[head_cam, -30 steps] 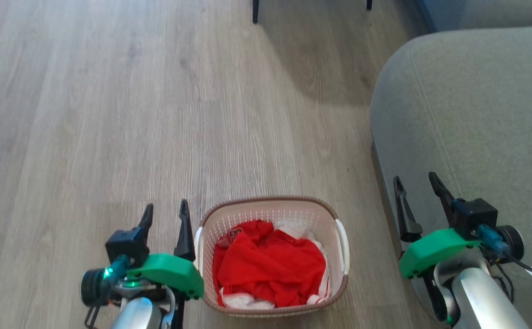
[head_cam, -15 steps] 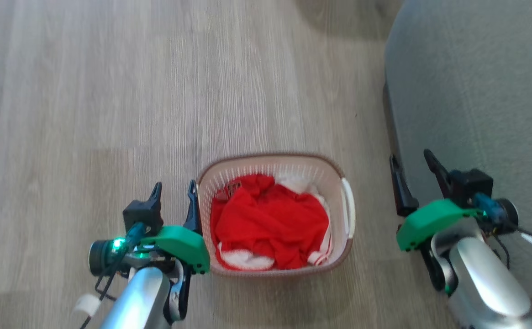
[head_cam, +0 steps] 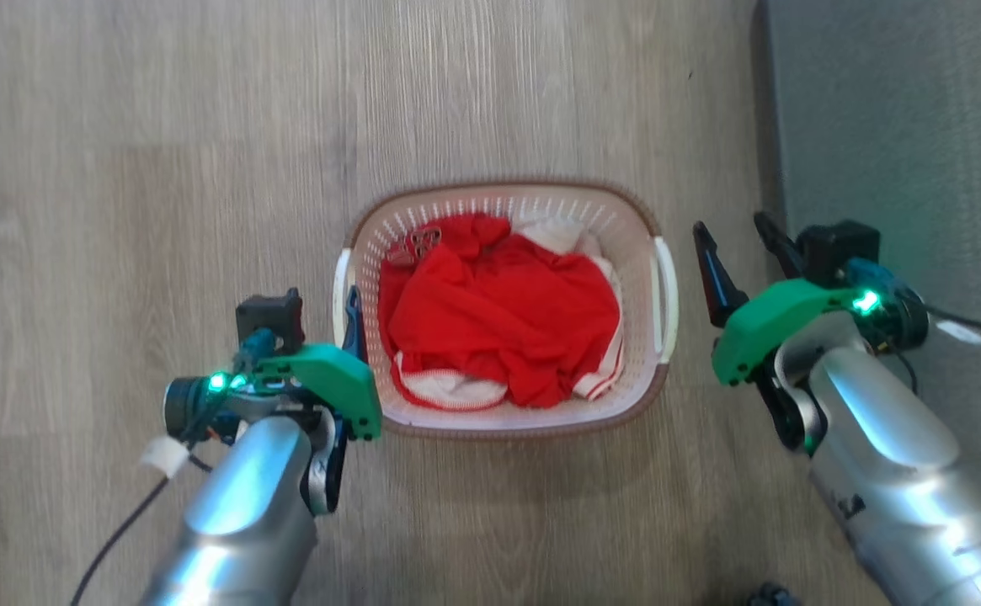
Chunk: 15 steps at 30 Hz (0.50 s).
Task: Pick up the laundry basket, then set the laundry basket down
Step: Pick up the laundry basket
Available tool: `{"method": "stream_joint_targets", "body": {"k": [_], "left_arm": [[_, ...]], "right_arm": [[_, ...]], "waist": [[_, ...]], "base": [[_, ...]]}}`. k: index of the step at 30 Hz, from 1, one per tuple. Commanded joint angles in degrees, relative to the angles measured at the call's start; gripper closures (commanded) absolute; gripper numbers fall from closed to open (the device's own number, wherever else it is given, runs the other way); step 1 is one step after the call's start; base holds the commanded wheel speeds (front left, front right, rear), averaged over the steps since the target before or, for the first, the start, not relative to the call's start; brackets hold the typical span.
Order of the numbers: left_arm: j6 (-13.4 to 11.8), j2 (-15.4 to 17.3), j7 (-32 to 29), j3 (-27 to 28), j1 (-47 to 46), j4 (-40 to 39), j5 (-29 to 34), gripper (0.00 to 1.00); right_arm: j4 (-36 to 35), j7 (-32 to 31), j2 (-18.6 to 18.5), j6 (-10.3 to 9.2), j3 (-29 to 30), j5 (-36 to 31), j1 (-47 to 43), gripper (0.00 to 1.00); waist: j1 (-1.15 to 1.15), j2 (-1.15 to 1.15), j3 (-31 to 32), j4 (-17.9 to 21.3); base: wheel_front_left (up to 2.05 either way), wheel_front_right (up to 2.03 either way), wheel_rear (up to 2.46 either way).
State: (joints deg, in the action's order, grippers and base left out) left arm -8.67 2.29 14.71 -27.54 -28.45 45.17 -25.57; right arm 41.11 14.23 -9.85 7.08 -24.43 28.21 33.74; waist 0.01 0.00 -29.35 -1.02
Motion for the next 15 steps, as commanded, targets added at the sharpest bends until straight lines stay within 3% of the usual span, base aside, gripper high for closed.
{"method": "stream_joint_targets", "body": {"k": [1, 15], "left_arm": [[0.1, 0.6, 0.3, 1.1, -0.9, -0.3, -0.5, 0.0], [3.1, 0.6, 0.3, -6.3, -13.4, 16.9, -8.5, 0.0]], "right_arm": [[-0.6, 0.8, -0.5, 0.41, -1.3, 0.6, -0.1, 0.0], [9.7, -1.3, 0.4, 0.41, -10.6, 14.5, 10.1, 0.0]], "waist": [[-0.01, 0.0, -2.5, -0.1], [-0.01, 0.0, -12.9, 0.0]], "base": [[0.0, 0.0, 0.0], [0.0, 0.0, 0.0]]}}
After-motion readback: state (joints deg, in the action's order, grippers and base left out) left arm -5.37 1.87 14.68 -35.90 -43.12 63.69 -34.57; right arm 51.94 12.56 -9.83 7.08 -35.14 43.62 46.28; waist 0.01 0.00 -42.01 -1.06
